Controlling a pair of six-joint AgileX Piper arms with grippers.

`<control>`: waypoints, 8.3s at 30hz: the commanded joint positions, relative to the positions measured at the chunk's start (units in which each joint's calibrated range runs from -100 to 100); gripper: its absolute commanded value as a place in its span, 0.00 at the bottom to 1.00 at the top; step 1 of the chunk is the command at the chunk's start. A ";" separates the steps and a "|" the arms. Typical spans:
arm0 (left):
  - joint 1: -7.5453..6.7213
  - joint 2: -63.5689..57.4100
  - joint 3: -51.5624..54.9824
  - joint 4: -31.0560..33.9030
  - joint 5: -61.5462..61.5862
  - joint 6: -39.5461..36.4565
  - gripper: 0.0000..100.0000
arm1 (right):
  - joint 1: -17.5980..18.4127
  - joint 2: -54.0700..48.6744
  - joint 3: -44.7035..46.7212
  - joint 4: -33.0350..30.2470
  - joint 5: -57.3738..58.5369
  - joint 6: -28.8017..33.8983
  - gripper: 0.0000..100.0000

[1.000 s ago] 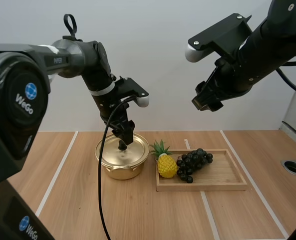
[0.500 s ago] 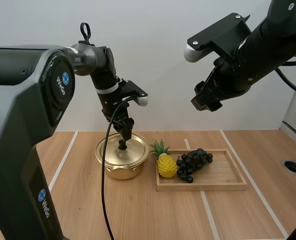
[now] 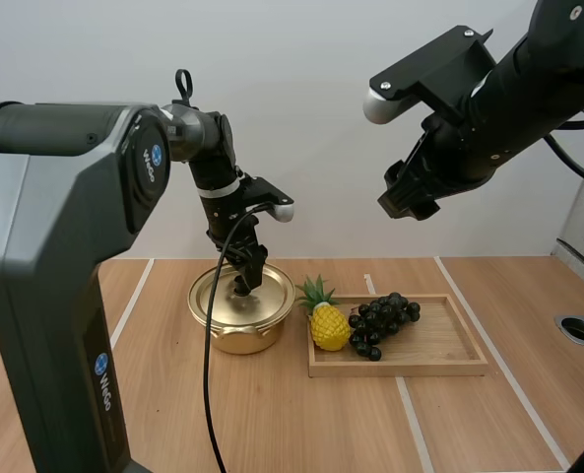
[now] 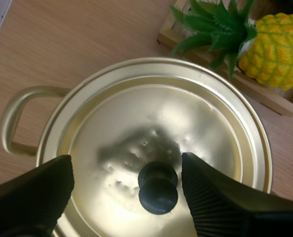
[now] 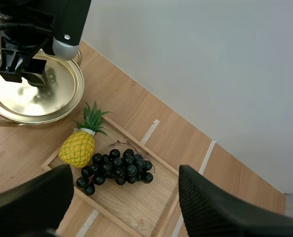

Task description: Open the pot, put the grape inside, and close it

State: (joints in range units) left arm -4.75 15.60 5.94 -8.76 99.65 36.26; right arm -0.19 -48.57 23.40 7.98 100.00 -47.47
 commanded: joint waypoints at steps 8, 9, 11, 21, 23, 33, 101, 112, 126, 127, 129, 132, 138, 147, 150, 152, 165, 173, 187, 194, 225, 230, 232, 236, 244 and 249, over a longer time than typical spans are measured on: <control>-0.19 2.37 -0.38 -0.31 0.35 -0.70 1.00 | -0.17 -0.39 -0.39 0.32 0.00 -0.62 1.00; -0.19 2.37 -0.38 -0.31 0.35 -0.70 1.00 | -0.17 -0.39 -0.39 0.32 0.00 -0.62 1.00; -0.19 2.37 -0.38 -0.05 0.35 -0.70 1.00 | -0.17 -0.39 -0.39 0.32 0.00 -0.62 1.00; -0.19 2.14 -0.38 2.83 0.35 -2.35 0.01 | -0.17 -0.39 -0.39 0.92 0.00 -0.62 1.00; -0.19 2.03 -0.44 3.57 0.35 -3.24 0.01 | -0.17 -0.39 -0.39 0.92 0.00 -0.62 1.00; -0.19 -7.90 -5.56 4.23 0.35 -4.63 0.01 | -0.17 -0.39 -0.39 0.92 0.00 -0.62 1.00; -0.19 -41.64 -63.80 16.26 -44.65 -37.58 0.00 | -0.17 19.65 2.22 -19.85 0.00 77.33 1.00; -0.19 -41.64 -63.80 16.26 -44.65 -37.58 0.00 | -0.17 24.63 2.22 -18.28 -7.62 77.63 1.00; -0.19 -41.64 -63.80 16.26 -44.65 -37.58 0.00 | 0.01 38.82 2.22 -10.12 -3.92 79.88 1.00; -0.19 -41.64 -63.80 16.26 -44.65 -37.58 0.00 | 0.29 39.71 2.22 -10.82 -3.96 80.97 1.00; -0.19 -41.64 -63.80 16.26 -44.65 -37.58 0.00 | 1.10 40.91 2.22 -12.20 -3.96 82.69 1.00; -0.19 -41.64 -63.80 16.26 -44.65 -37.58 0.00 | 2.60 41.87 2.22 -13.82 -3.96 85.10 1.00; -0.19 -41.64 -63.80 16.26 -44.65 -37.58 0.00 | 4.29 44.61 2.22 -15.09 -5.13 89.21 1.00; -0.19 -41.64 -63.80 16.26 -44.65 -37.58 0.00 | 4.29 49.67 1.60 -14.19 -9.22 90.29 1.00; -0.19 -41.64 -63.80 16.26 -44.65 -37.58 0.00 | 4.29 50.80 1.08 -13.54 -9.70 90.29 1.00; -0.19 -41.64 -63.80 16.26 -44.65 -37.58 0.00 | 4.29 51.51 0.91 -13.40 -10.79 90.37 1.00; -0.19 -41.64 -63.80 16.26 -44.65 -37.58 0.00 | 4.29 56.60 0.54 -13.40 -16.84 92.15 1.00; -0.19 -41.64 -63.80 16.26 -44.65 -37.58 0.00 | 4.29 57.46 0.22 -13.66 -19.03 92.15 1.00; -0.19 -41.64 -63.80 16.26 -44.65 -37.58 0.00 | 4.29 56.13 0.22 -15.46 -18.04 91.47 0.00; -0.19 -41.64 -63.80 16.26 -44.65 -37.58 0.00 | 4.29 47.16 0.22 -21.06 -16.96 91.47 0.00; -0.19 -41.64 -63.80 16.26 -44.65 -37.58 0.00 | 4.29 -6.73 0.22 -8.84 -51.78 49.37 0.00; -0.19 -41.64 -63.80 16.26 -44.65 -37.58 0.00 | 4.29 -6.91 -0.38 8.19 -52.65 31.95 0.00; -0.19 -41.64 -63.80 16.26 -44.65 -37.58 0.00 | 4.29 -5.77 -0.44 16.33 -49.33 21.84 0.00; -0.19 -41.64 -63.80 16.26 -44.65 -37.58 0.00 | 4.29 -2.24 -0.44 31.63 -34.71 4.97 0.00; -0.19 -41.64 -63.80 16.26 -44.65 -37.58 0.00 | 4.29 6.10 -0.44 52.01 -21.12 -11.26 0.00; -0.19 -41.64 -63.80 16.26 -44.65 -37.58 0.00 | 4.29 12.08 -0.44 57.26 -12.86 -17.14 0.00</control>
State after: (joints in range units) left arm -5.07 -25.82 -57.69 6.89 57.46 -0.76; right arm 4.08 -38.26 23.39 62.39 84.55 -61.74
